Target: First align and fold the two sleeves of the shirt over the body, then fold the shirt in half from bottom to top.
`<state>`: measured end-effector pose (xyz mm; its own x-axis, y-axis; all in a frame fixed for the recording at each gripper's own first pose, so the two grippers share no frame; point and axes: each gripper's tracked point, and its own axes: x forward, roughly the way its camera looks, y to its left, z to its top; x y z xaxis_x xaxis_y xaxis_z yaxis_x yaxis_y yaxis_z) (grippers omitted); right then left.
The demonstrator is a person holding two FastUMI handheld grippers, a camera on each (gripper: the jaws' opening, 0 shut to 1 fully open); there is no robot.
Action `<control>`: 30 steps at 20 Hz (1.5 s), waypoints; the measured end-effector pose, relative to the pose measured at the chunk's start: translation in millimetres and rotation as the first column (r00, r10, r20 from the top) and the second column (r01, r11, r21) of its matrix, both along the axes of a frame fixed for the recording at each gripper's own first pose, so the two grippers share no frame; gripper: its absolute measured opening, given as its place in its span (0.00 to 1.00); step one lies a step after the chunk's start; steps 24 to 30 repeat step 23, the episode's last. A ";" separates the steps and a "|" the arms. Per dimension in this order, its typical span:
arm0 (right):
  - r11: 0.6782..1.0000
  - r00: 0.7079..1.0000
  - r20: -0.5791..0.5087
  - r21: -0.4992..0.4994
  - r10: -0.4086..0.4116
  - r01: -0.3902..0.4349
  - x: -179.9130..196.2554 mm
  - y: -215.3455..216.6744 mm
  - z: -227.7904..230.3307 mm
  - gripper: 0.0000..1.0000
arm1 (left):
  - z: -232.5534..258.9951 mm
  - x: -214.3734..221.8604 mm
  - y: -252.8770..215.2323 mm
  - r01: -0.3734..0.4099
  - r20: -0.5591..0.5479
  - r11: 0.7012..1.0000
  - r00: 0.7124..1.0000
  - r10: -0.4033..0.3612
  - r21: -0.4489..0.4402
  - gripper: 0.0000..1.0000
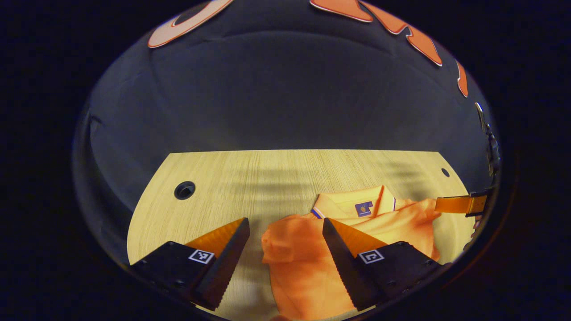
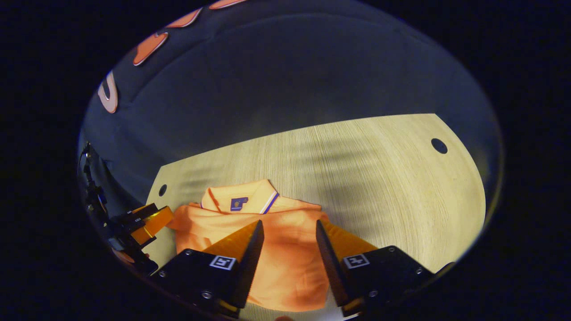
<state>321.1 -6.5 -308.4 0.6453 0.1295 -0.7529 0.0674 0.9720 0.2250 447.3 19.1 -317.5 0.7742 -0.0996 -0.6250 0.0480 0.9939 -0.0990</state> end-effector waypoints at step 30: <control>0.965 0.866 0.433 -0.178 0.252 -0.192 -221.5 18.0 142.6 0.98 | 136.8 -279.0 -39.9 -0.125 0.324 0.992 0.937 0.129 -0.032 1.00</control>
